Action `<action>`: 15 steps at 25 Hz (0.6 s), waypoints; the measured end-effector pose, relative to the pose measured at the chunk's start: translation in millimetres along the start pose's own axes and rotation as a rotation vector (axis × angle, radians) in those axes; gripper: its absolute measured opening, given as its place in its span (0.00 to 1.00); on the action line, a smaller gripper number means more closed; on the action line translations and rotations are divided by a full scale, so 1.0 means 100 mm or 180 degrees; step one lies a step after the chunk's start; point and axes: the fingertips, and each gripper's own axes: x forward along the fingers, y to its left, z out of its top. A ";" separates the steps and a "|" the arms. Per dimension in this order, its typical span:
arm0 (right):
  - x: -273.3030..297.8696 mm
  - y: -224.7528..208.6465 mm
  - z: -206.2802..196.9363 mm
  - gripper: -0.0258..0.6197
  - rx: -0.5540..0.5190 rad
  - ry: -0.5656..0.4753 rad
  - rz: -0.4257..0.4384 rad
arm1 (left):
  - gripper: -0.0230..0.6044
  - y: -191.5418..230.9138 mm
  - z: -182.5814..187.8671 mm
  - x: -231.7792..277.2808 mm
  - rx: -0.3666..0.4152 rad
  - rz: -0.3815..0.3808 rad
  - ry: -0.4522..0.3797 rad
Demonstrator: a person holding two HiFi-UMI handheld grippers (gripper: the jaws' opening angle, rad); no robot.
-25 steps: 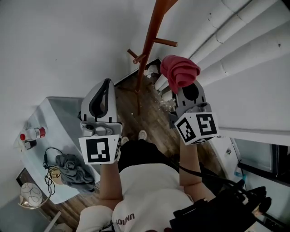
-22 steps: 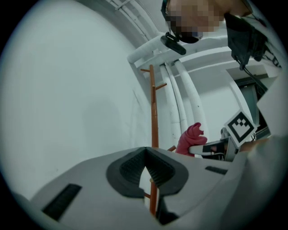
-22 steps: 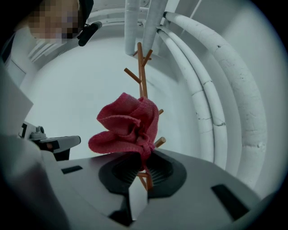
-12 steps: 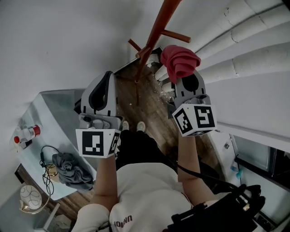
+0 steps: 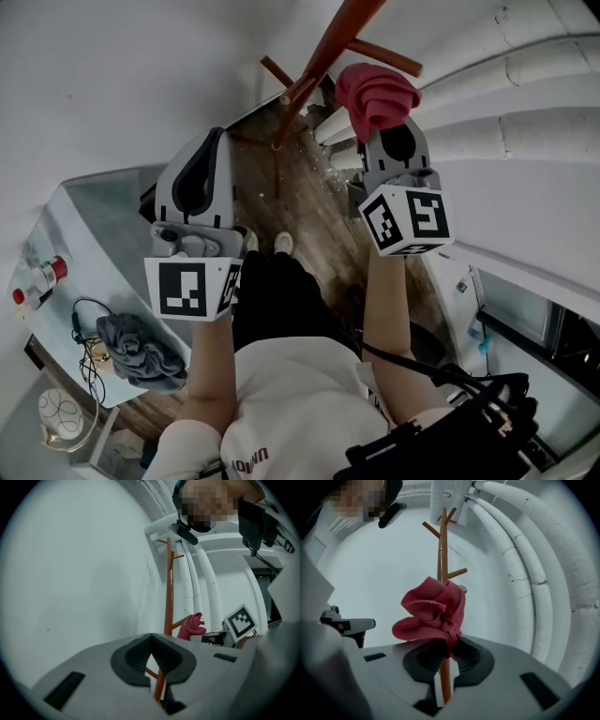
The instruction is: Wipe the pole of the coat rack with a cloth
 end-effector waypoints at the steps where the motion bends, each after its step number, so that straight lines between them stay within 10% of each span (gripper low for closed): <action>1: 0.03 -0.01 -0.02 0.11 -0.0005 0.0005 -0.0002 | 0.06 0.00 -0.02 0.01 0.0000 -0.0010 0.0014; 15: 0.23 0.03 -0.20 0.11 0.0017 0.0069 0.0067 | 0.06 0.06 -0.27 0.14 -0.0016 -0.0068 0.0140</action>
